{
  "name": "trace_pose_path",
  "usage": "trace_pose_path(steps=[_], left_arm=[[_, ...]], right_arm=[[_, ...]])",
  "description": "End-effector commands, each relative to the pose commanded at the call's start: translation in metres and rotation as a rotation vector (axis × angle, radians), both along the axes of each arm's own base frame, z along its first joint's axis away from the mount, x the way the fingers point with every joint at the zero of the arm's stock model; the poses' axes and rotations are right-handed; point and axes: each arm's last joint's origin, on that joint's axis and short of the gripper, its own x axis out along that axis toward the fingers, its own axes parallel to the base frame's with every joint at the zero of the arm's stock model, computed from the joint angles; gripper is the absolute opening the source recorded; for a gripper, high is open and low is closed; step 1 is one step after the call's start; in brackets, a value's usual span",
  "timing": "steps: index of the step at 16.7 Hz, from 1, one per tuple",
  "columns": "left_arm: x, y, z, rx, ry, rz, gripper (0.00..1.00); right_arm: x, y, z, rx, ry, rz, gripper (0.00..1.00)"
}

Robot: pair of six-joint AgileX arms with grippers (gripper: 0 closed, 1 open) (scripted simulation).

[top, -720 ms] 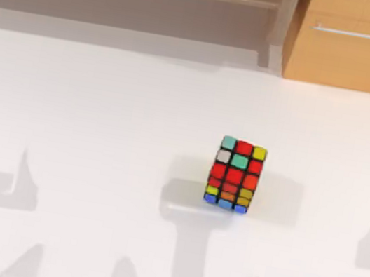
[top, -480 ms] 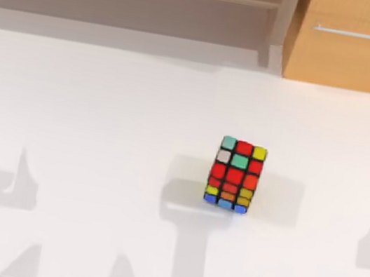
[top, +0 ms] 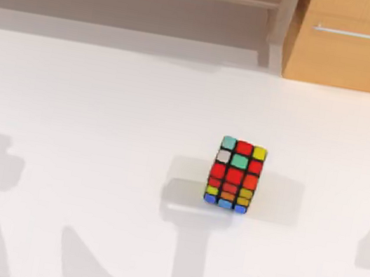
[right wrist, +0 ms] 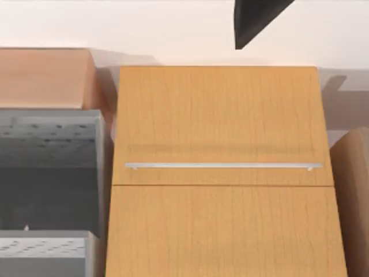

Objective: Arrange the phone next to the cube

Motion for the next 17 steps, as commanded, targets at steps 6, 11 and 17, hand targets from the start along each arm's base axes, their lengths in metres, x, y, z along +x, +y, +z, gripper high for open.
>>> trace_pose_path(steps=[6,11,17], left_arm=[[0.071,0.048,0.004,0.025,0.534,0.014,1.00],[0.120,0.098,-0.032,-0.051,0.897,-0.038,1.00],[0.139,0.128,-0.062,-0.120,1.070,-0.086,1.00]], right_arm=[[0.000,0.000,0.000,0.000,0.000,0.000,1.00],[0.000,0.000,0.000,0.000,0.000,0.000,1.00],[0.000,0.000,0.000,0.000,0.000,0.000,1.00]])
